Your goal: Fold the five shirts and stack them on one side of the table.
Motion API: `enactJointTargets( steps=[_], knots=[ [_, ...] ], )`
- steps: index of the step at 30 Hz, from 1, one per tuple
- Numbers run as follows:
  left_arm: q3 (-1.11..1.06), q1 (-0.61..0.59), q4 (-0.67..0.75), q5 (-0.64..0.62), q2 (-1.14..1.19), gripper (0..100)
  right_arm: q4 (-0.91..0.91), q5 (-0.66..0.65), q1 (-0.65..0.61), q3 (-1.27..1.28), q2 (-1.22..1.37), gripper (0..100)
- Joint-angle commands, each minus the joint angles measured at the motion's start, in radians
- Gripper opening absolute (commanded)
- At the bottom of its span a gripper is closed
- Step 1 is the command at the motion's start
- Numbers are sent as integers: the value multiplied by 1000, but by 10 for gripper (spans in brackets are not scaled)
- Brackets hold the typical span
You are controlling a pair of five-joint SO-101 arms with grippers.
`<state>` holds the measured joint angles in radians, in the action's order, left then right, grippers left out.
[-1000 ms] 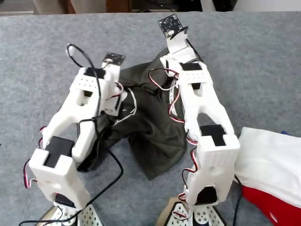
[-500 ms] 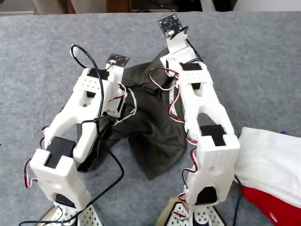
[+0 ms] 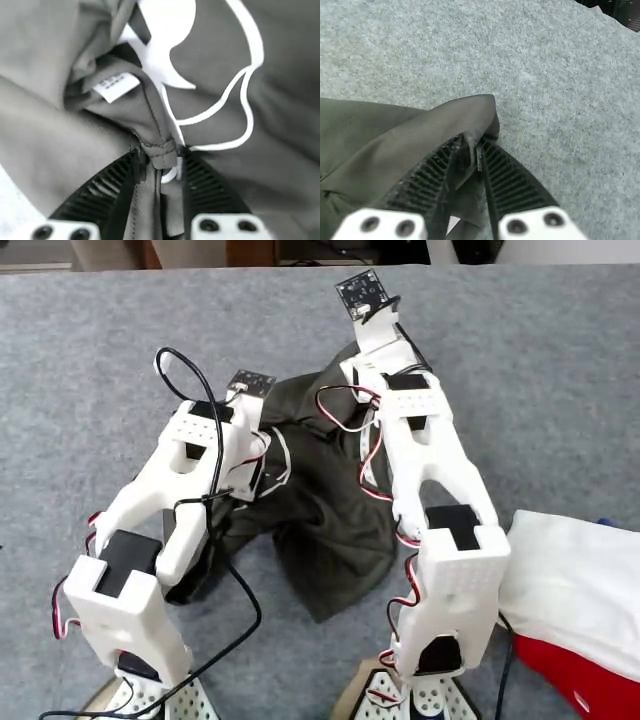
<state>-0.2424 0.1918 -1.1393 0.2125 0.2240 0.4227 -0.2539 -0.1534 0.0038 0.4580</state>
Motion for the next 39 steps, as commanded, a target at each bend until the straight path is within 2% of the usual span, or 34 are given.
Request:
enactJointTargets(
  steps=[1,5,15,18,28,30,34,39],
  knots=[
    [61,-3,21,-3,-10,84,2,5,21,-53,-2,4],
    [83,3,21,-52,-8,85,2,5,21,-53,-2,4],
    [72,-6,14,-44,-8,79,2,5,21,-53,-2,4],
    [77,-6,14,-44,-8,12,2,5,21,-53,-2,4],
    [83,2,18,-51,-16,22,0,5,21,-53,-2,4],
    [83,3,14,-46,-16,42,0,5,21,-53,-2,4],
    [84,-3,17,-52,-16,193,0,5,21,-53,-2,4],
    [147,3,12,-46,-16,166,-2,3,21,-54,-1,4]
  ],
)
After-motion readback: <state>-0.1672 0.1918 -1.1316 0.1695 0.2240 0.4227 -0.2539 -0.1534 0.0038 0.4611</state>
